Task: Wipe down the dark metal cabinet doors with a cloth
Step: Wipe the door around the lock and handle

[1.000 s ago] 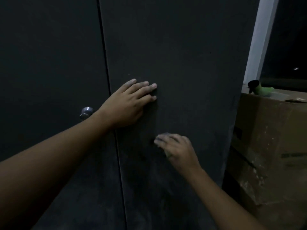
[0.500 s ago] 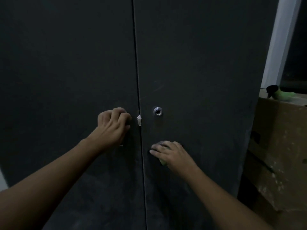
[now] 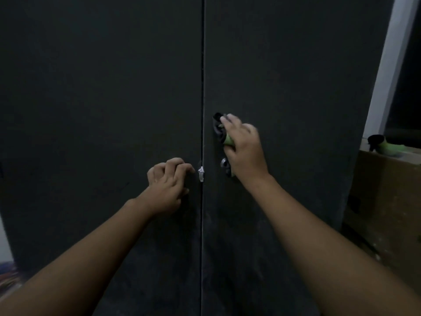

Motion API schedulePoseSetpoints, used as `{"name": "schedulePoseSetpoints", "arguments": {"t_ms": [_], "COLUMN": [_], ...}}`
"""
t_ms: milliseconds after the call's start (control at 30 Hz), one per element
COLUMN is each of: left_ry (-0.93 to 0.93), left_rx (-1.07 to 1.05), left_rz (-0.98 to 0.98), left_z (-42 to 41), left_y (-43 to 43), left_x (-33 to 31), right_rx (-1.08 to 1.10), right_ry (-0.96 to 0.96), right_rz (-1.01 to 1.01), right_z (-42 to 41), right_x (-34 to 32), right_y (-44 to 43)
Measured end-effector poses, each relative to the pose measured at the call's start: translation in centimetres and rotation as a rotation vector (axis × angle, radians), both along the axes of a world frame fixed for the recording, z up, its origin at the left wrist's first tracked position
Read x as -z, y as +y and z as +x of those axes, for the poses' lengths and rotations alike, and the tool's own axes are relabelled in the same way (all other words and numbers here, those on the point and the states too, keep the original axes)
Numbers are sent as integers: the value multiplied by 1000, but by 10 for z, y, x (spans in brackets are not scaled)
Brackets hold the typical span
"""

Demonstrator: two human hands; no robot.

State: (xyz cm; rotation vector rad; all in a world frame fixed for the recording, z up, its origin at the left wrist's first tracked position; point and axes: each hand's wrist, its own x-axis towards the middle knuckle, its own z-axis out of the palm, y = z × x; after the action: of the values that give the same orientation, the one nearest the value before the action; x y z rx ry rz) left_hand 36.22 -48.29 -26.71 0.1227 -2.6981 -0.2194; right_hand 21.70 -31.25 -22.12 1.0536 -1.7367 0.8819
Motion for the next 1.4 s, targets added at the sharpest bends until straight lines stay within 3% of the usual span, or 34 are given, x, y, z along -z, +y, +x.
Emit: {"name": "schedulePoseSetpoints", "arguments": {"t_ms": [100, 233, 333, 400, 500, 600, 767, 933, 1033, 1133, 1200, 1300, 1400], "left_ry": [19, 67, 73, 52, 47, 78, 312, 563, 567, 450, 365, 350, 501], "left_rx": [-7, -6, -11, -9, -16, 16, 132, 139, 111, 70, 61, 27, -20], "left_rz": [-4, -61, -86, -93, -105, -62, 355, 499, 606, 624, 624, 652, 739], "left_z": [1, 3, 3, 3, 2, 0, 2, 3, 15, 28, 35, 45, 50], "left_y": [5, 3, 1, -1, 0, -1, 11, 6, 5, 0, -8, -14, -16], "left_x": [-1, 0, 0, -2, -4, -3, 5, 25, 29, 22, 16, 9, -3], "right_rx": [29, -41, -54, -36, -4, -1, -38, -68, -137, -138, -129, -96, -108], "right_ry": [97, 387, 465, 419, 99, -96, -18, 230, 286, 290, 306, 112, 25], "right_rz": [102, 451, 628, 522, 125, -29, 41, 371, 566, 638, 523, 225, 227], "right_z": [1, -4, -10, -17, -21, -7, 10, 21, 22, 23, 25, 40, 63], "right_x": [9, 21, 3, -10, -17, -19, -26, -18, 0, -16, -29, -35, -29], "right_y": [-17, -13, 1, 12, 19, 5, -22, -54, -58, -54, -57, -75, -96]}}
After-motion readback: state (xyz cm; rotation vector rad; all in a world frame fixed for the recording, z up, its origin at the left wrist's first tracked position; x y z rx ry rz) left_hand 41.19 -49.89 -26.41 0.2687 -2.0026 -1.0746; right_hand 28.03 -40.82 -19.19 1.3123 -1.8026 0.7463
